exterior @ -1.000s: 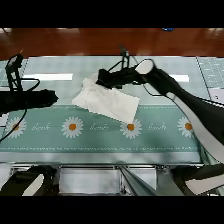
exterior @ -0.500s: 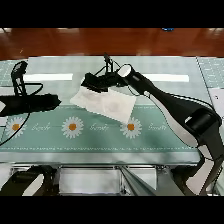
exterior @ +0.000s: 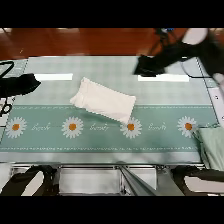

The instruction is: Fold the shirts.

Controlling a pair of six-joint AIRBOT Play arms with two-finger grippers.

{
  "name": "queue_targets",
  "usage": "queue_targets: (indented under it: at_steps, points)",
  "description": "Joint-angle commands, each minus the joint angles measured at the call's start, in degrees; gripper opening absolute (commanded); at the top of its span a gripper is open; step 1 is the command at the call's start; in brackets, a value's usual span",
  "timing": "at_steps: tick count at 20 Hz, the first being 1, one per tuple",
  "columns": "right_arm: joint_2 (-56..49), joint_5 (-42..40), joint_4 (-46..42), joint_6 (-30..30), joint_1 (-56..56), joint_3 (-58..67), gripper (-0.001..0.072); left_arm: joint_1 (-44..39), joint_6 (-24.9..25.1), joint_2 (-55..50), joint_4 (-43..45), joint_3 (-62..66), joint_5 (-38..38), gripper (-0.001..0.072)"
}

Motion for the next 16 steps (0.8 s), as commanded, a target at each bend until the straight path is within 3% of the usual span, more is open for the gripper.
queue_targets:
  at_steps: [1,3,5,8,13,16]
  points:
    - [20.2,3.0,-39.7,15.6,-6.9,-18.4,0.0409,0.9,1.7,0.0,-3.7,-0.9,-1.9,0.0022]
    - [29.5,-9.3,-33.5,19.5,-10.3,-36.2,0.0416,-1.7,2.6,-0.1,-7.2,-5.0,-1.3,0.0022]
    - [32.7,-22.6,-16.6,17.1,-12.5,-49.8,0.0419,-5.3,2.5,-0.1,-8.3,-9.1,0.4,0.0022]
    - [28.5,-35.8,13.9,0.2,-10.8,-60.0,0.0419,-10.6,2.5,-0.4,-8.4,-13.1,2.1,0.0022]
    - [10.4,-35.7,40.9,-20.1,-4.3,-57.4,0.0419,-13.5,2.5,-1.3,-9.9,-13.6,4.7,0.0023]
    - [3.3,-35.1,44.2,-22.8,-1.1,-52.9,0.0419,-13.5,2.5,-1.5,-10.1,-13.6,4.9,0.0023]
